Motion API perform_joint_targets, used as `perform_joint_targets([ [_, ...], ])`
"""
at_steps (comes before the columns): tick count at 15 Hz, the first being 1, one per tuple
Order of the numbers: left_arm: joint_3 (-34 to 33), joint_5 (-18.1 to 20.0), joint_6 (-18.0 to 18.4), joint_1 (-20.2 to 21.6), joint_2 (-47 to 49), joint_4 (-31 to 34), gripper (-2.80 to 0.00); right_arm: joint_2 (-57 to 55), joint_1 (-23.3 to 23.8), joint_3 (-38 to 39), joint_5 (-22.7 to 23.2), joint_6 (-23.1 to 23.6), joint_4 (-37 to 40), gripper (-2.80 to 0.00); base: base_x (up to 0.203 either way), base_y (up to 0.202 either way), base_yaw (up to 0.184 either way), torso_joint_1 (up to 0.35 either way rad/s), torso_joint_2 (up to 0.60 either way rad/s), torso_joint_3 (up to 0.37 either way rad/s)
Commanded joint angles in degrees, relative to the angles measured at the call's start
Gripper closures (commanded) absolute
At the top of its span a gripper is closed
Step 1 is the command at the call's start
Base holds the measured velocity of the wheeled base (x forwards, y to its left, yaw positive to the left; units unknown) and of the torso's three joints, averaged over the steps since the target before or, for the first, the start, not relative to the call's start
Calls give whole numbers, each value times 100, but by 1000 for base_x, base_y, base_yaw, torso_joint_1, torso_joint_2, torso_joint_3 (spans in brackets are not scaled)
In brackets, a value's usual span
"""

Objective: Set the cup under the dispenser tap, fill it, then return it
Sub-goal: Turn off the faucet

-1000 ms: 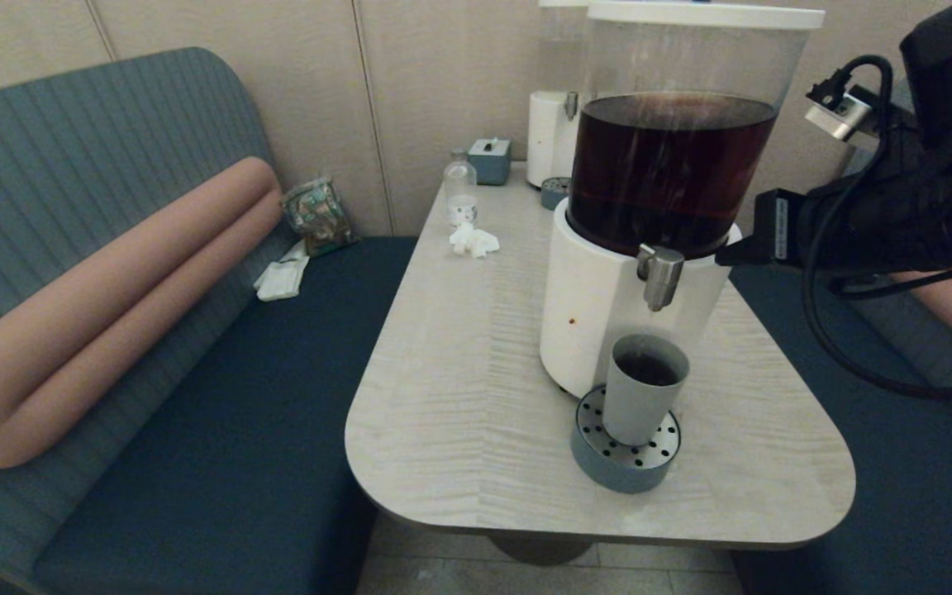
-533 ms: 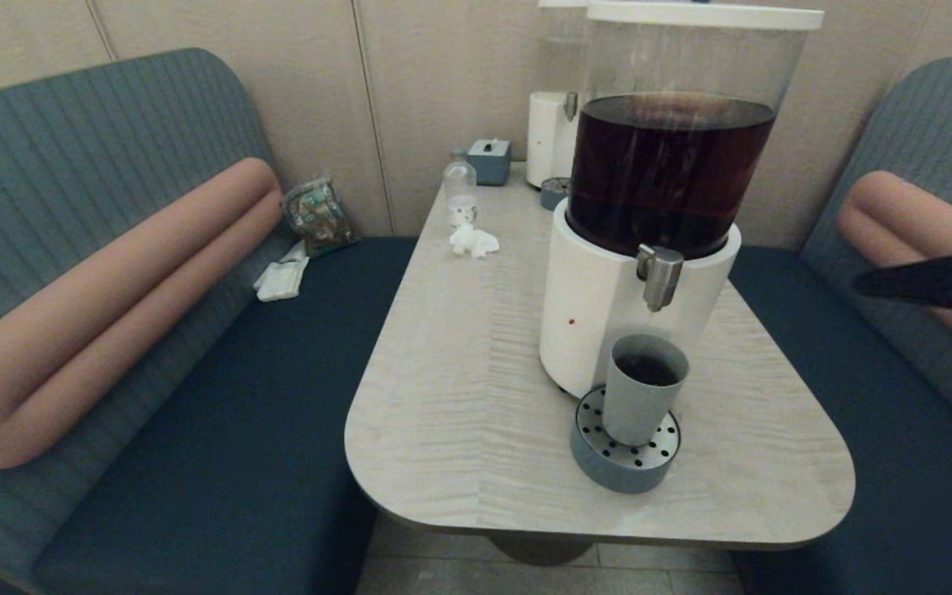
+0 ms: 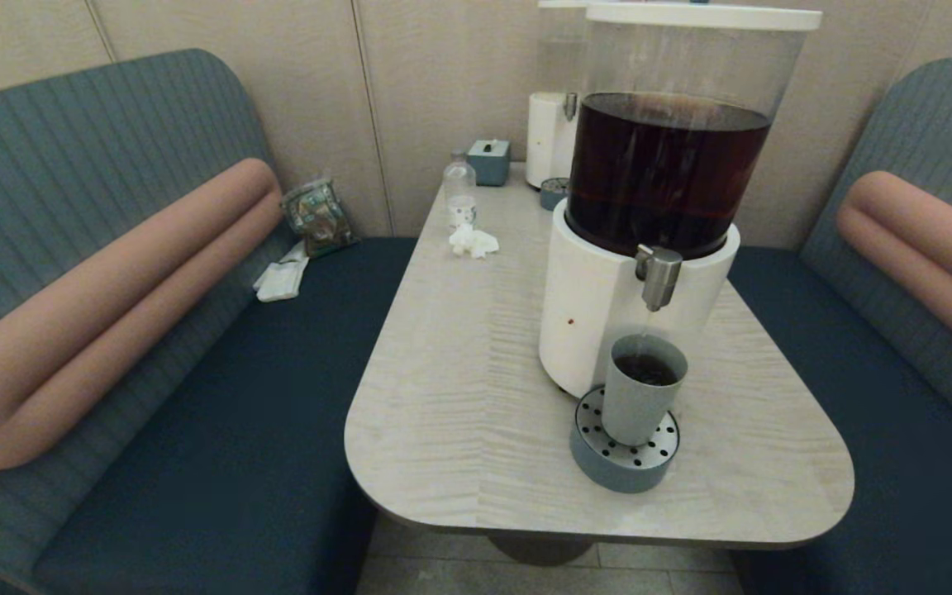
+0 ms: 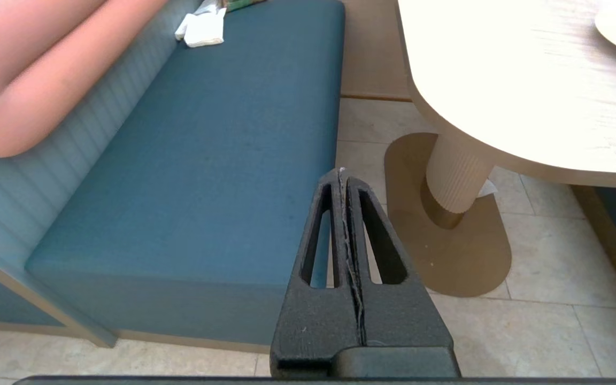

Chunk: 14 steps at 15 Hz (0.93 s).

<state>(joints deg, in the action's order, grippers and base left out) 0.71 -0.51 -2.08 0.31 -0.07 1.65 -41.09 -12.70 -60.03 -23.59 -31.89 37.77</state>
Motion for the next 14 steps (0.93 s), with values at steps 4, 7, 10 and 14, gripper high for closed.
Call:
perform_joint_targets([
  [4, 0, -2, -2, 4, 7, 2, 0, 2127, 1567, 830, 146, 368, 290, 0, 0, 0, 0, 0, 0, 0],
  [7, 0, -2, -2, 4, 7, 2, 0, 2509, 1894, 1456, 638, 1054, -163, 0, 0, 0, 0, 0, 0, 0],
  [10, 0, -2, -2, 4, 7, 2, 0, 2509, 1901, 2418, 762, 2092, -2246, 0, 0, 0, 0, 0, 0, 0],
  [14, 0, -2, -2, 4, 7, -6, 0, 2550, 1632, 2977, 1157, 2869, -3125, 0, 0, 0, 0, 0, 0, 0],
])
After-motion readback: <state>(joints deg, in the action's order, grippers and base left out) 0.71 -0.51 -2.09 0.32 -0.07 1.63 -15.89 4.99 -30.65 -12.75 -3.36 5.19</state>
